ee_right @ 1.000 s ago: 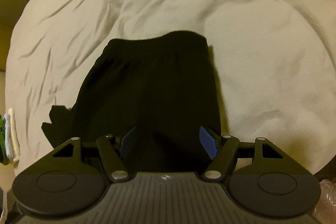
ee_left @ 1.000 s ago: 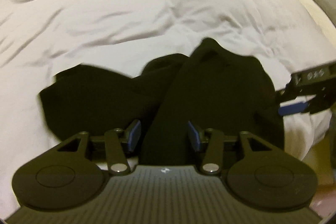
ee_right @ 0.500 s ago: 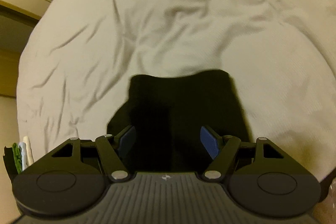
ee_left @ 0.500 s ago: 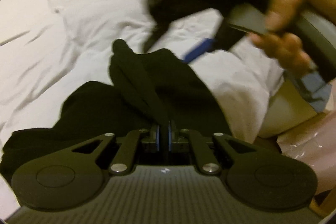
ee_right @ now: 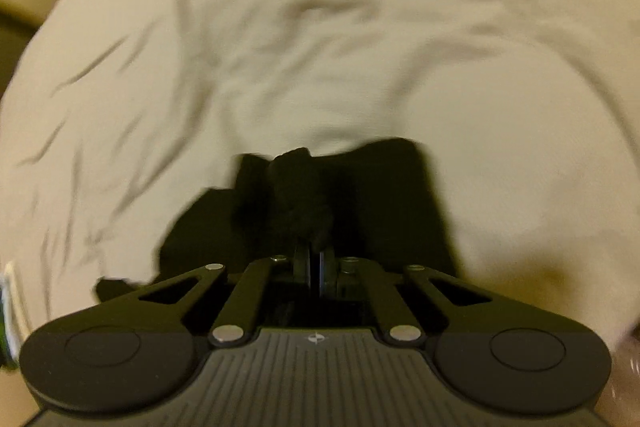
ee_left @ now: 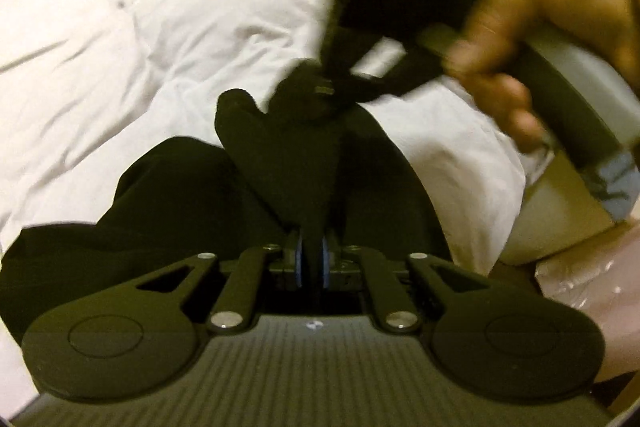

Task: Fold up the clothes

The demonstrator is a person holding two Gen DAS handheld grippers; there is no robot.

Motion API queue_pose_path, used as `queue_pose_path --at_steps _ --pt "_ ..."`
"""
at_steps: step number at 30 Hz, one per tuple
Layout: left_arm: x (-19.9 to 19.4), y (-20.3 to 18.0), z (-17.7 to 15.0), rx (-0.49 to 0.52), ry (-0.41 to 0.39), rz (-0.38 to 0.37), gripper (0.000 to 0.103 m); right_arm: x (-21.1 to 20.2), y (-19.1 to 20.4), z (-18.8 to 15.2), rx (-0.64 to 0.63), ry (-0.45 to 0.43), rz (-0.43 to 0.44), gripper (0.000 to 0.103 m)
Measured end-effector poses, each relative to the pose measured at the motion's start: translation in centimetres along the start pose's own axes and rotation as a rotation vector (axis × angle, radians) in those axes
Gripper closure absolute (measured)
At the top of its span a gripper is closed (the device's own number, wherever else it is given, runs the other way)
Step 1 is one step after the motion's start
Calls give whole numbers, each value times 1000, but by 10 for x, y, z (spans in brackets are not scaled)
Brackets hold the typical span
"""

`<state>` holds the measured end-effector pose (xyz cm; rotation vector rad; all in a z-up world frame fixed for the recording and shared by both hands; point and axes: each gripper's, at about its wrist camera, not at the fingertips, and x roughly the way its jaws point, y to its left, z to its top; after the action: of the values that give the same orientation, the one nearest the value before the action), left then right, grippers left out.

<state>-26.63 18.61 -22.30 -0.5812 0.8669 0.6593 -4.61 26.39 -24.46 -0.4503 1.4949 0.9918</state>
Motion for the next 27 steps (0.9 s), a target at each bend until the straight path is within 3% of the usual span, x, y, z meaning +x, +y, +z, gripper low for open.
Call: queue_pose_path --at_steps 4,6,8,9,11,12,13,15,17,20,23,27 --pt "4 2 1 -29 10 14 94 0 -44 -11 142 49 84 97" --pt "8 -4 0 -14 14 19 94 2 -44 -10 165 39 161 86" --pt "9 -9 -2 -9 16 23 94 12 -30 -4 113 54 150 77" --pt "9 -13 -4 -6 16 29 94 17 -23 -1 87 62 145 67" --pt "11 -15 -5 -11 20 47 94 29 -9 3 32 86 135 62" --pt "12 -15 -6 -18 22 58 94 35 -7 2 20 96 134 62" --pt "11 -13 -6 -29 26 71 94 40 -5 1 8 105 133 71" --pt "4 -8 -8 -72 25 105 86 40 -10 -3 1 102 133 102" --pt "-13 -1 -11 -133 13 115 78 29 -24 -6 30 73 151 102" --pt "-51 18 -24 -300 -18 113 60 -3 -57 -10 118 5 163 103" --pt "-73 50 -49 -565 -2 111 59 -42 -96 -13 183 -62 150 102" --pt "-64 95 -88 -928 26 143 60 -85 -140 -20 239 -138 99 102"
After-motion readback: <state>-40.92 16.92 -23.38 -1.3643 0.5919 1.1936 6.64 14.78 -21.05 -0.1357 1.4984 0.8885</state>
